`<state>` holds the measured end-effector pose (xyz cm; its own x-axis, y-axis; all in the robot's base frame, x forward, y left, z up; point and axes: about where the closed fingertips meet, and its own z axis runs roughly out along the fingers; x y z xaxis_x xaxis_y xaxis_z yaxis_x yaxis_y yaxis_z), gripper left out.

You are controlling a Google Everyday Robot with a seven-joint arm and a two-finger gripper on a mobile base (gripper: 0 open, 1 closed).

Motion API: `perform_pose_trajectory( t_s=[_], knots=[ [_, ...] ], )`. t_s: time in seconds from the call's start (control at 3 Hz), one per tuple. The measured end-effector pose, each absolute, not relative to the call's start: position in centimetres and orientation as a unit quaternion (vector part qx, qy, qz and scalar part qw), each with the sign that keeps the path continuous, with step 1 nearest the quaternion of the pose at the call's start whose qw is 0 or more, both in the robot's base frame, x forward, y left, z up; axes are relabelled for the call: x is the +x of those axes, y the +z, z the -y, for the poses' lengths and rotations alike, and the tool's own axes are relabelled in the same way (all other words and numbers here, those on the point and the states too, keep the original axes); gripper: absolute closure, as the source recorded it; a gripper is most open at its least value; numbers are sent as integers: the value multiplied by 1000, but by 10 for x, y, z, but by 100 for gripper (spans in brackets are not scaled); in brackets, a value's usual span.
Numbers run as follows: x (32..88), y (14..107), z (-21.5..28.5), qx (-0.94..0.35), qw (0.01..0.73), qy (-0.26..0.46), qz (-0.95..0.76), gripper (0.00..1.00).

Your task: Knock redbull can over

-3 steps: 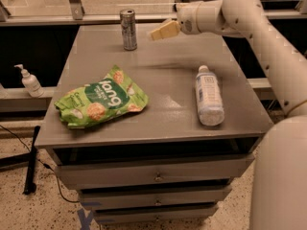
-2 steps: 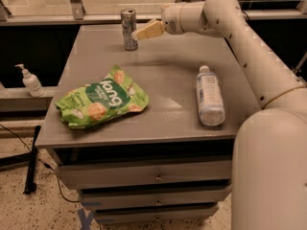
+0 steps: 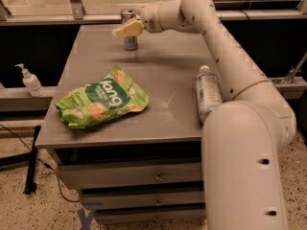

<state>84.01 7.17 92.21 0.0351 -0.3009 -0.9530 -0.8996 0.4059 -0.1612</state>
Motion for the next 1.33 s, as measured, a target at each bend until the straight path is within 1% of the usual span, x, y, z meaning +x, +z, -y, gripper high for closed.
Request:
perform_pose_trajectory(
  t_s=[0.33, 0.67, 1.0, 1.33],
  knots=[
    [844, 916, -76, -473, 537, 273, -643, 40],
    [848, 912, -71, -470, 533, 266, -651, 63],
    [847, 920, -48, -473, 529, 247, -660, 87],
    [837, 944, -18, -494, 511, 212, -671, 100]
  ],
)
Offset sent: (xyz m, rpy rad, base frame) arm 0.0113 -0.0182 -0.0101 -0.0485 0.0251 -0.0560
